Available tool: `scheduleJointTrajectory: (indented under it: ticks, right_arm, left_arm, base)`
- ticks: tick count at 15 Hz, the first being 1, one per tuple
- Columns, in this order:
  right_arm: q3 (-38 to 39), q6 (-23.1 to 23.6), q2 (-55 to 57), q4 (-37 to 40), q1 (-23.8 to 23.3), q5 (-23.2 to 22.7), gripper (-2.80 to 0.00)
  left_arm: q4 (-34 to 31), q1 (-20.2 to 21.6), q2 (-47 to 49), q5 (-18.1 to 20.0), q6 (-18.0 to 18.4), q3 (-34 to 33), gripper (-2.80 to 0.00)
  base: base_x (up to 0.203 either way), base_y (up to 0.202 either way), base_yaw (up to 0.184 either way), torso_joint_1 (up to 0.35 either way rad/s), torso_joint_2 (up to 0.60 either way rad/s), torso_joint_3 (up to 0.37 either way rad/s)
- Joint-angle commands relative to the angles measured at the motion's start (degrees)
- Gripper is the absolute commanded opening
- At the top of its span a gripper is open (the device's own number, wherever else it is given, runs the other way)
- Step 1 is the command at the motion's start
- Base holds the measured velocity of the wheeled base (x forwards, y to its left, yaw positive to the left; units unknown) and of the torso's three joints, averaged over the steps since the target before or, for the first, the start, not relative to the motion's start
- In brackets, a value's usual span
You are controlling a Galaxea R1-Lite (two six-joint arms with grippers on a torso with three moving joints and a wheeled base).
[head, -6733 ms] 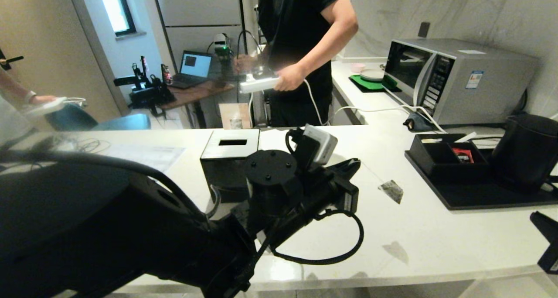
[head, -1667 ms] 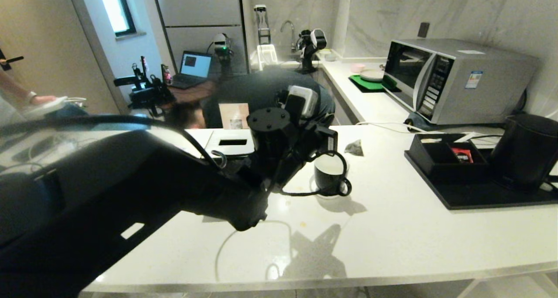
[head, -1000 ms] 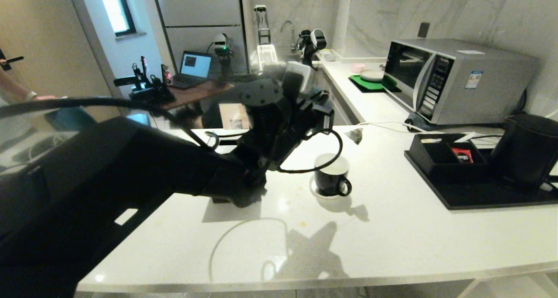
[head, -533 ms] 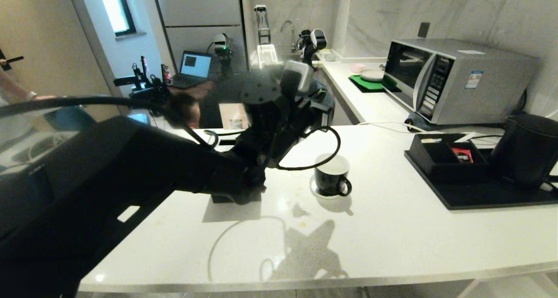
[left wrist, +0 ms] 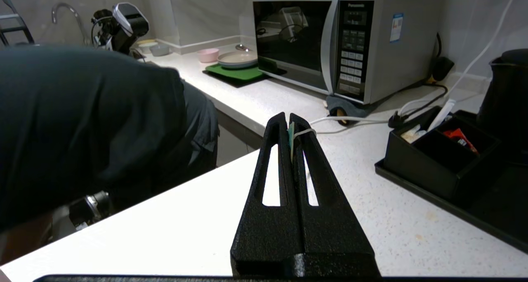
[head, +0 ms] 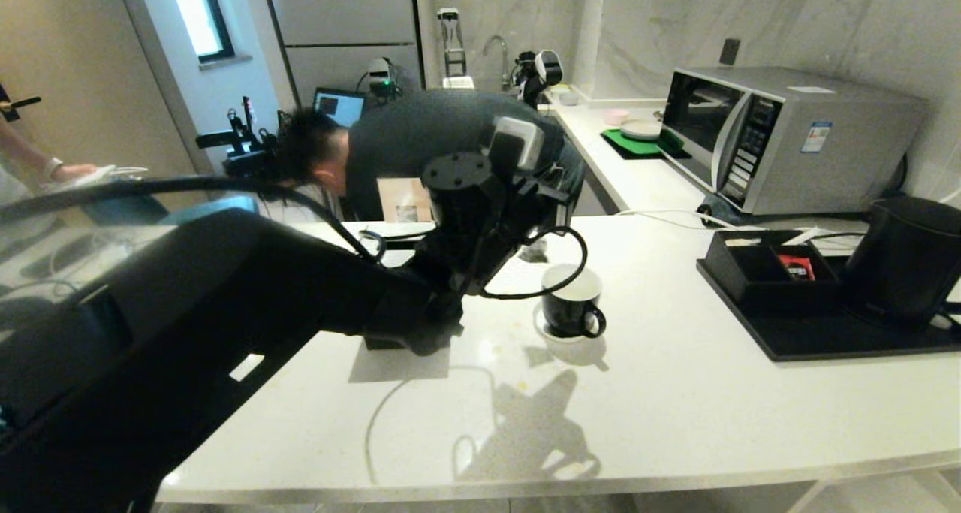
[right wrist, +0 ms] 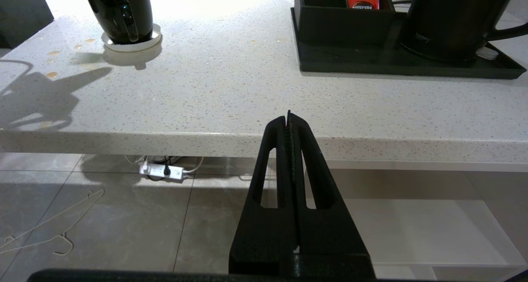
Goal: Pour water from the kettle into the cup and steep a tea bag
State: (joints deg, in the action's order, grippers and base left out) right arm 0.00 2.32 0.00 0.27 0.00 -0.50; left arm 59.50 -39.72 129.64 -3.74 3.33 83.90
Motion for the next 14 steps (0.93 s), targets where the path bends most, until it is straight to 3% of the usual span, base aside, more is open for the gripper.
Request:
scheduleJointTrajectory:
  ticks: [1, 14]
  right_arm:
    - [0.0, 0.1, 0.1, 0.0, 0.0, 0.0, -2.8]
    - [0.0, 0.1, 0.0, 0.0, 0.0, 0.0, -2.8]
  left_arm:
    - [0.4, 0.0, 1.4, -0.1, 0.0, 0.0, -2.8]
    - [1.8, -1.0, 4.9, -0.5, 0.2, -0.5, -2.8]
  base:
    - [0.0, 0.0, 0.0, 0.0, 0.0, 0.0]
    - [0.0, 0.0, 0.0, 0.0, 0.0, 0.0]
